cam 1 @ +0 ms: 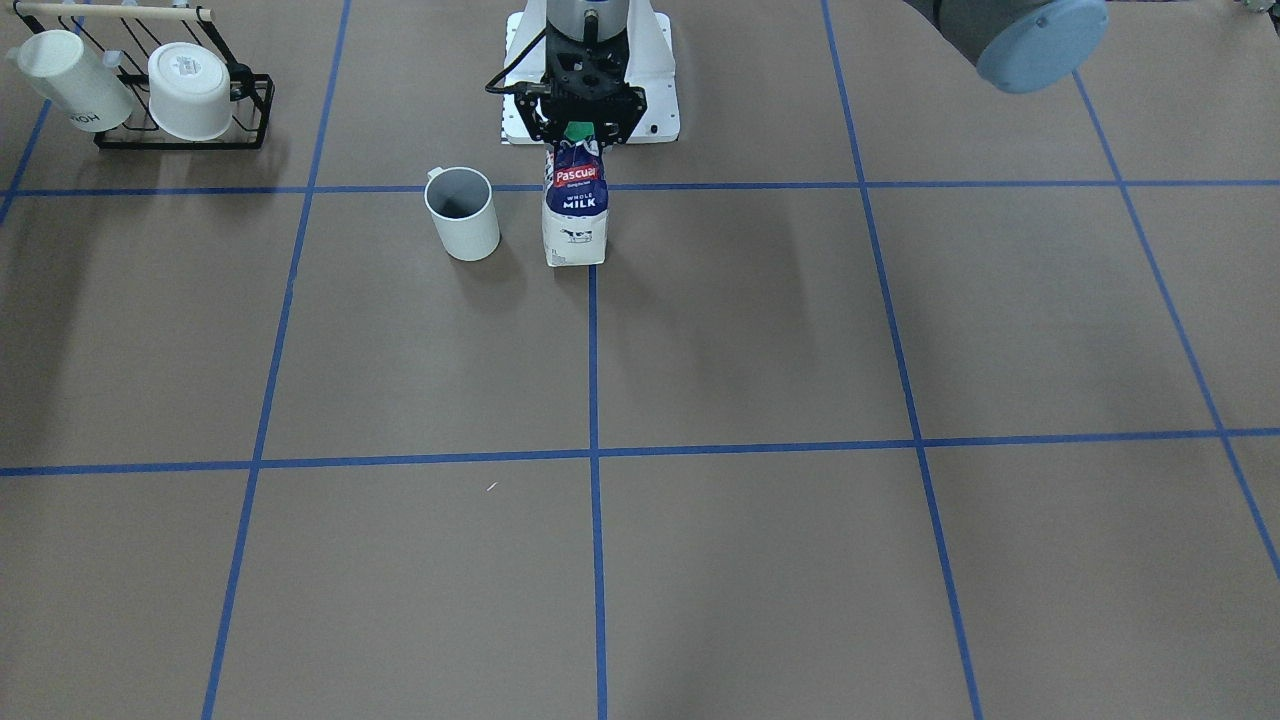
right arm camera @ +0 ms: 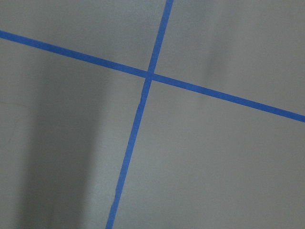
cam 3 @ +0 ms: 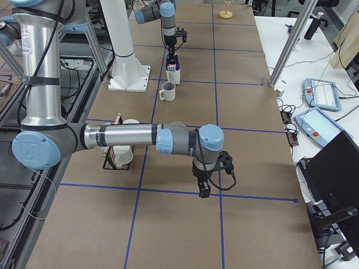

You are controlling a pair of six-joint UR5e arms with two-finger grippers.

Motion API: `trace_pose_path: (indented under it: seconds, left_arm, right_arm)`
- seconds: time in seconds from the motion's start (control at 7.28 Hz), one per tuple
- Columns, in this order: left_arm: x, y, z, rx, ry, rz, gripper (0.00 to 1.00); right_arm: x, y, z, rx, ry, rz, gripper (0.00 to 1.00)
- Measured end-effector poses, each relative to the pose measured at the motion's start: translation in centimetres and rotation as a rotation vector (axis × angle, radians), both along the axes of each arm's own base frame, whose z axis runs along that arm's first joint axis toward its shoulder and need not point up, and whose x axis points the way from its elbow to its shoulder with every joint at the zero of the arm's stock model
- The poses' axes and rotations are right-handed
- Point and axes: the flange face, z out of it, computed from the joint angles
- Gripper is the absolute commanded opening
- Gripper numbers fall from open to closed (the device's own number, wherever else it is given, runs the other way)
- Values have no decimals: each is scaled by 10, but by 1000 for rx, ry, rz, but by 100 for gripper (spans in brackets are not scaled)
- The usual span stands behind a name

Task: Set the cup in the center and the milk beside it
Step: 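Carry the milk carton with the left gripper beside the white mug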

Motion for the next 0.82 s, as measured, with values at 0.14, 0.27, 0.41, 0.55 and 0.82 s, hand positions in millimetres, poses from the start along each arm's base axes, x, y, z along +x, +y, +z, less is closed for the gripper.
trace_pose_path:
  seconds: [0.14,0.27,0.41,0.55,0.82]
  left_arm:
    - [3,0,-2,2,6,1,92]
    - [6,0,-2,4,5,3,99]
    - [9,-1,-1,5,1,5,99]
    - [6,0,-3,9,7,8,99]
    - [-24,3,-22,18,71,21,99]
  right_arm:
    - [0,0,0,0,0,0,100]
    - [0,-1,0,-1,-1,0,100]
    - [0,-1,-1,0,-1,1,100]
    - [0,-1,-1,1,-1,2,100]
    - [0,-4,-4,-6,-1,18,100]
